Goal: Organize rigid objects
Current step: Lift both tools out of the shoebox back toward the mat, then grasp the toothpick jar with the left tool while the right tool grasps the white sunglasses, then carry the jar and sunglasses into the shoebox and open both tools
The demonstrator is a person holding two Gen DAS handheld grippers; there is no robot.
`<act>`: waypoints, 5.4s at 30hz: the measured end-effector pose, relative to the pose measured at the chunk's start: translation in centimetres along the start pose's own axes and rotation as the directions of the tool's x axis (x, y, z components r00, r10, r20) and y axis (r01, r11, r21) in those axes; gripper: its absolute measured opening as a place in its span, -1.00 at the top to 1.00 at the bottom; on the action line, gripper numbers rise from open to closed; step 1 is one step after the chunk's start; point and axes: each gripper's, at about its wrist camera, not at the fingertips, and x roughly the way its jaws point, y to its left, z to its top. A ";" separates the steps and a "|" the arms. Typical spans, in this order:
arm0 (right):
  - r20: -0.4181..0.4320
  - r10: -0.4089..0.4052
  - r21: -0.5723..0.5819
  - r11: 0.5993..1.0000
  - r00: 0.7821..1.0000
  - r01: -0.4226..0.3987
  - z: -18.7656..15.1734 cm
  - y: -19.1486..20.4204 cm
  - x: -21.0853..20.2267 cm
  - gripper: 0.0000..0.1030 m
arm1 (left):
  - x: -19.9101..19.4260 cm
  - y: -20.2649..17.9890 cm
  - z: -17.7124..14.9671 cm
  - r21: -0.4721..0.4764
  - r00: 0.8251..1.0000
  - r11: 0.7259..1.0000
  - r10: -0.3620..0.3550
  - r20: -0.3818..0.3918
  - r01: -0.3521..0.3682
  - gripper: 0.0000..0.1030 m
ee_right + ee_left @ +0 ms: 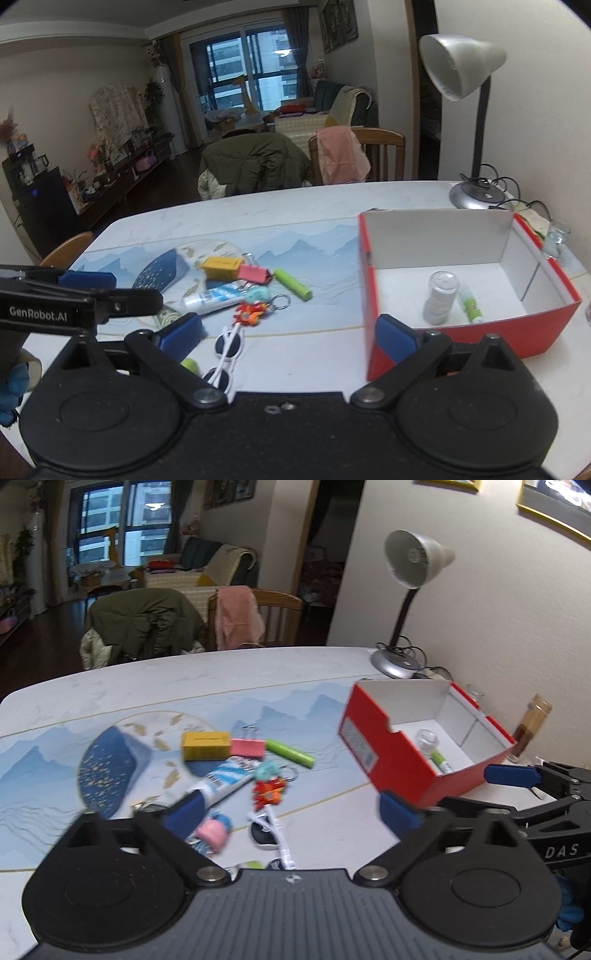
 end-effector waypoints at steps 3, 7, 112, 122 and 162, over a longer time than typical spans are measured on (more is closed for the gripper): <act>-0.016 0.015 -0.017 1.000 1.000 -0.015 -0.4 1.1 0.6 -0.94 | -0.1 1.7 -0.7 -0.034 1.000 0.999 0.009 0.006 -0.009 -1.00; -0.048 0.019 -0.029 0.999 0.999 -0.021 -0.7 2.3 1.9 -0.94 | 0.3 3.6 -1.9 -0.074 0.999 0.996 0.045 0.017 -0.044 -1.00; -0.078 -0.020 0.233 0.972 0.997 0.038 4.4 -14.1 1.4 0.93 | 7.3 -12.3 4.3 0.073 0.997 0.994 -0.080 -0.012 0.081 -0.65; -0.071 -0.086 0.266 0.959 0.994 0.102 5.0 -21.5 2.5 0.93 | 12.3 -18.0 6.4 0.135 0.994 0.985 -0.096 -0.053 0.103 -0.65; -0.329 -0.077 0.095 0.989 0.941 0.114 2.4 -27.3 13.0 0.92 | 35.5 -22.6 9.9 0.183 0.923 0.982 0.108 -0.369 -0.042 -0.65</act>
